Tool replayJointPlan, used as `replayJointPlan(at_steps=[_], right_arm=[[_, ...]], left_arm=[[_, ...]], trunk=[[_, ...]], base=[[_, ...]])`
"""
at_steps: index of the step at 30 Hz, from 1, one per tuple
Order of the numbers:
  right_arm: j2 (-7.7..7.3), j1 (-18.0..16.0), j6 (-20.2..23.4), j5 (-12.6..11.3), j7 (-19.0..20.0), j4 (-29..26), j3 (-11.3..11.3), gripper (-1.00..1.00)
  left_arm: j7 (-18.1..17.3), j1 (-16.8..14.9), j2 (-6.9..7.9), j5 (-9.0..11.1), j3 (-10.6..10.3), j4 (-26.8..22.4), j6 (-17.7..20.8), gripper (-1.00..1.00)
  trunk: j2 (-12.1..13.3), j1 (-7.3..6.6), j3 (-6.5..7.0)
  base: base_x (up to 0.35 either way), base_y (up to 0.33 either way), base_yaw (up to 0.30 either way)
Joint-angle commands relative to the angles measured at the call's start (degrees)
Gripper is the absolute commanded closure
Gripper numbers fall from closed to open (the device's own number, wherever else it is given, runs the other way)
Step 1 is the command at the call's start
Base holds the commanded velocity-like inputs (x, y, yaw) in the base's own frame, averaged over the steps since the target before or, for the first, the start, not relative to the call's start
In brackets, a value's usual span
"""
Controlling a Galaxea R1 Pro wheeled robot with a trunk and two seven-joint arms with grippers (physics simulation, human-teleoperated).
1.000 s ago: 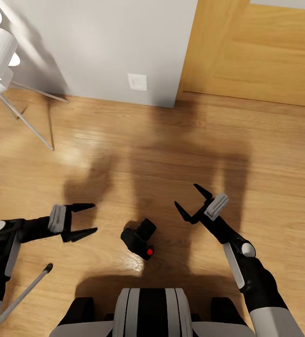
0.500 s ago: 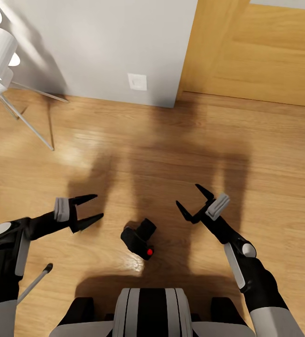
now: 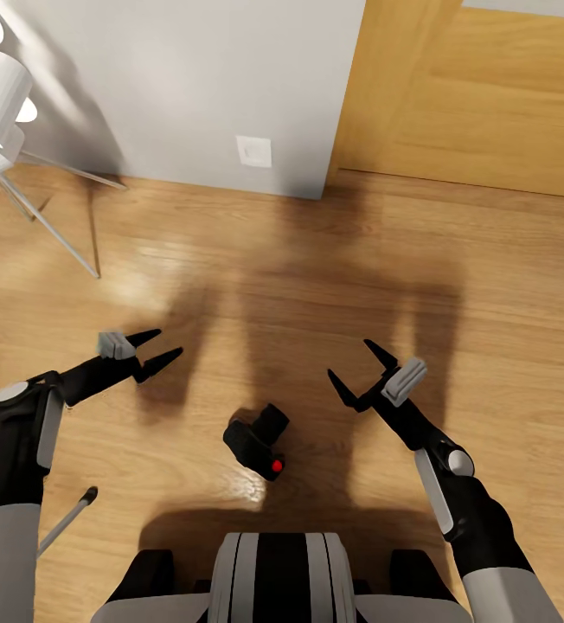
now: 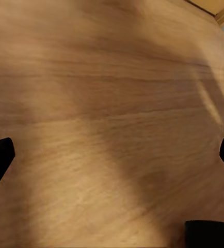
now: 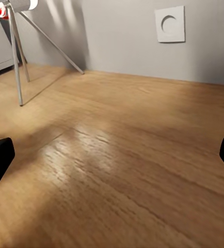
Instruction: Attach the digital camera to the camera tripod in the bedroom.
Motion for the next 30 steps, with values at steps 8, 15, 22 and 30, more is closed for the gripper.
replayJointPlan(at_steps=[8,15,22,30], right_arm=[[0.00,-0.03,0.20,-0.53,0.38,0.05,-0.05,-1.00],[0.00,-0.03,0.31,-0.53,-0.70,0.05,-0.08,-1.00],[0.00,-0.03,0.39,-0.53,-0.97,0.05,-0.08,-1.00],[0.00,-0.03,0.37,-0.53,-1.07,0.05,-0.11,-1.00]], left_arm=[[-0.77,-5.19,0.27,0.15,-2.12,10.13,-3.83,-1.00],[-10.51,-5.99,0.28,0.14,-11.53,11.90,-6.69,-1.00],[-18.60,-6.03,-0.08,0.13,-14.53,11.83,-8.38,-1.00],[-21.24,-6.02,0.04,0.13,-15.54,11.71,-14.66,-1.00]], trunk=[[-0.01,-0.01,-0.02],[-0.01,-0.01,-0.02],[-0.01,-0.01,-0.02],[-0.01,-0.01,-0.02]], base=[[0.000,0.000,0.000],[0.000,0.000,0.000],[0.000,0.000,0.000],[0.000,0.000,0.000]])
